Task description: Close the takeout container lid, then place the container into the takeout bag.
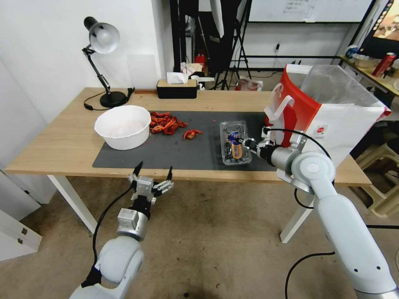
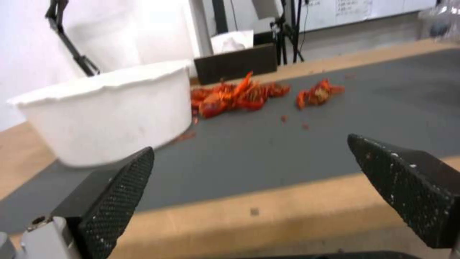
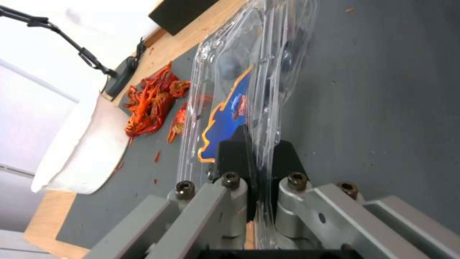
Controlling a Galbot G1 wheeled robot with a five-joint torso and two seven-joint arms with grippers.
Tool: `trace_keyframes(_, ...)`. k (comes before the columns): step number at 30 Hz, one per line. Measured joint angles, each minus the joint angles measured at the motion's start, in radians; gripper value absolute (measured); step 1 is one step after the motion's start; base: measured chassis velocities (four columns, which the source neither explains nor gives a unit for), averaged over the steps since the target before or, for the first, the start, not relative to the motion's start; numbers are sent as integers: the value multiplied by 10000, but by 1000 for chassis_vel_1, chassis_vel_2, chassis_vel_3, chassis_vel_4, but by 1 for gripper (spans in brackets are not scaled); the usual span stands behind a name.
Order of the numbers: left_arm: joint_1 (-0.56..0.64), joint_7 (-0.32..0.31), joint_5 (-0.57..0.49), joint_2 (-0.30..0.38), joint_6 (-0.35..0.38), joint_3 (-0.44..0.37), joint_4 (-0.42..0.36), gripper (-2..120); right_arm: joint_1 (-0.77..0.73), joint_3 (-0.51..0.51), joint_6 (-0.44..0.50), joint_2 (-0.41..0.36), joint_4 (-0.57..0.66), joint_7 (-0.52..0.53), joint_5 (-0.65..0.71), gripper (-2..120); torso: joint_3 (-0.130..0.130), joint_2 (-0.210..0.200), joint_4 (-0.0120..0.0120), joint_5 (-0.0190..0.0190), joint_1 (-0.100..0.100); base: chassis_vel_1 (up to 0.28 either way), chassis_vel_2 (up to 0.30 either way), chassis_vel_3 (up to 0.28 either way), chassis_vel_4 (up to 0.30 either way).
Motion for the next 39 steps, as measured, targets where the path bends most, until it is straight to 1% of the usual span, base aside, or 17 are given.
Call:
trace_keyframes(3,593,-140,452,-124,-155,-21,-53,100,-45,62,202,-11,143,-203,27,0,0,-1,0,1,1,0,0,0,0)
trace_keyframes(7,986,-187,512,-181,-402,-46,-44,100,-51,97,563,-16,333,-624,-82,0,0,0,3,2,1,0,0,0,0)
trace_keyframes(9,1261,-206,487,-279,-607,-111,-20,100,-54,108,1379,-103,594,-1543,-610,0,0,0,2,1,0,0,0,0,0)
trace_keyframes(10,1261,-206,487,-279,-607,-111,-20,100,-54,108,1379,-103,594,-1543,-610,0,0,0,2,1,0,0,0,0,0)
trace_keyframes(12,1397,-143,497,-369,-781,-180,-8,100,59,108,2459,-258,873,-2265,-1004,0,0,0,1,2,0,0,0,0,0)
trace_keyframes(13,1397,-143,497,-369,-781,-180,-8,100,59,108,2459,-258,873,-2265,-1004,0,0,0,1,2,0,0,0,0,0)
trace_keyframes(16,1468,-55,515,-487,-992,-245,65,100,478,189,3743,-517,1177,-2428,-1552,0,0,-1,2,0,0,0,0,0,0)
trace_keyframes(17,1468,-55,515,-487,-992,-245,65,100,478,189,3743,-517,1177,-2428,-1552,0,0,-1,2,0,0,0,0,0,0)
trace_keyframes(19,1515,-24,539,-562,-1101,-267,113,100,801,280,4542,-803,1277,-2364,-2251,0,0,-1,1,1,1,0,0,0,0)
trace_keyframes(20,1515,-24,539,-562,-1101,-267,113,100,801,280,4542,-803,1277,-2364,-2251,0,0,-1,1,1,1,0,0,0,0)
trace_keyframes(23,1565,-16,546,-652,-1152,-279,169,100,1292,518,5412,-1334,1237,-2152,-3287,0,1,-1,0,2,1,0,0,0,0)
trace_keyframes(29,1557,59,562,-731,-1361,-293,276,100,1932,837,5827,-2020,911,-1656,-4101,0,2,-1,0,1,1,0,0,0,0)
trace_keyframes(31,1564,112,562,-759,-1435,-290,283,100,2187,928,5871,-2446,492,-1453,-5098,0,2,0,1,2,1,0,0,0,0)
trace_keyframes(32,1564,112,562,-759,-1435,-290,283,100,2187,928,5871,-2446,492,-1453,-5098,0,2,0,1,2,1,0,0,0,0)
trace_keyframes(35,1588,151,562,-797,-1488,-285,282,100,2298,940,5871,-2901,-119,-1159,-6885,0,2,0,-1,2,1,0,0,0,0)
trace_keyframes(36,1588,151,562,-797,-1488,-285,282,100,2298,940,5871,-2901,-119,-1159,-6885,0,2,0,-1,2,1,0,0,0,0)
trace_keyframes(39,1640,167,565,-828,-1548,-295,257,100,2230,939,5664,-3098,-493,-791,-7977,0,1,-1,1,0,1,0,0,0,0)
